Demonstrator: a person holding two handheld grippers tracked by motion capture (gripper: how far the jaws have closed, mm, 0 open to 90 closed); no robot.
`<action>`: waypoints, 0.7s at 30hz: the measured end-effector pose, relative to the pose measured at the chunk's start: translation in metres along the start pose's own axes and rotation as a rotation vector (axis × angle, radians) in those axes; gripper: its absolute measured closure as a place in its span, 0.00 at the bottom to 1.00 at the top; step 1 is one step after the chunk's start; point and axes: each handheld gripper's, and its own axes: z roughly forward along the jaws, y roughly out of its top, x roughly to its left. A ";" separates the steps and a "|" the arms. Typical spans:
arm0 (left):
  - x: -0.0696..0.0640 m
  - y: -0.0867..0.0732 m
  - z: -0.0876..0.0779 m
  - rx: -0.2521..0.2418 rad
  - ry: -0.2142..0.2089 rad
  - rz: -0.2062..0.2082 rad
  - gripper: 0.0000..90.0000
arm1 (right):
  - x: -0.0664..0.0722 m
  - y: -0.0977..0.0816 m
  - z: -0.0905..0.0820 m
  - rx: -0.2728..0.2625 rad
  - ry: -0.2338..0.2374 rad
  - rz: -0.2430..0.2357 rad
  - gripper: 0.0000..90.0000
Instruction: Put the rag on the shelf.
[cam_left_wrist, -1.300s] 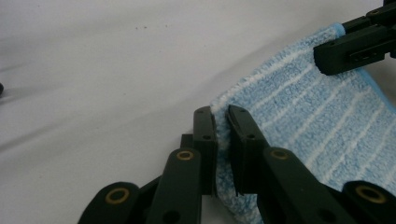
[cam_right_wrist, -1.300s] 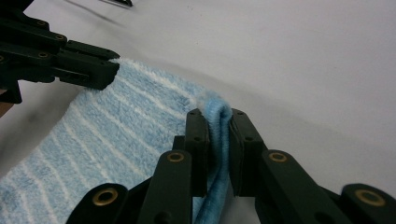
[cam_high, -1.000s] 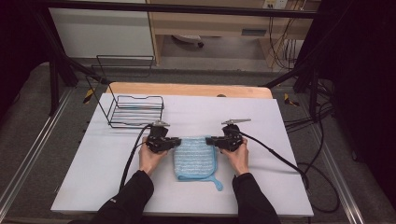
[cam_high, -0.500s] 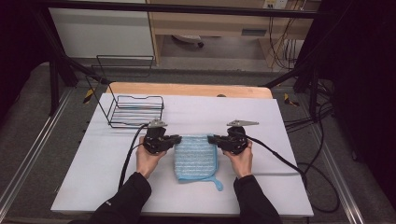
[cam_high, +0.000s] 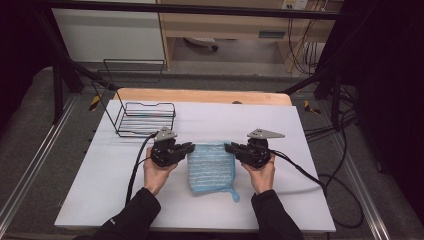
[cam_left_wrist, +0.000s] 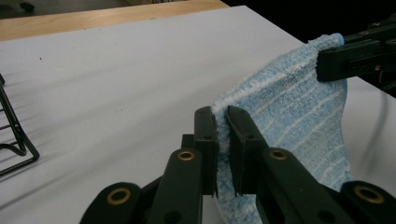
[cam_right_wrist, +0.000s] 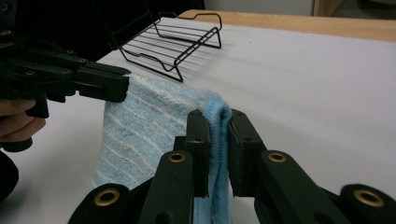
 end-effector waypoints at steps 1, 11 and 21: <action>-0.001 0.001 -0.004 -0.014 -0.002 0.002 0.91 | 0.001 0.001 -0.001 -0.004 0.001 -0.006 0.90; -0.008 0.009 -0.019 -0.077 0.000 0.018 0.91 | 0.017 0.013 -0.016 -0.071 -0.002 -0.054 0.90; -0.008 0.018 -0.040 -0.138 0.008 0.027 0.91 | 0.035 0.024 -0.024 -0.133 0.004 -0.092 0.90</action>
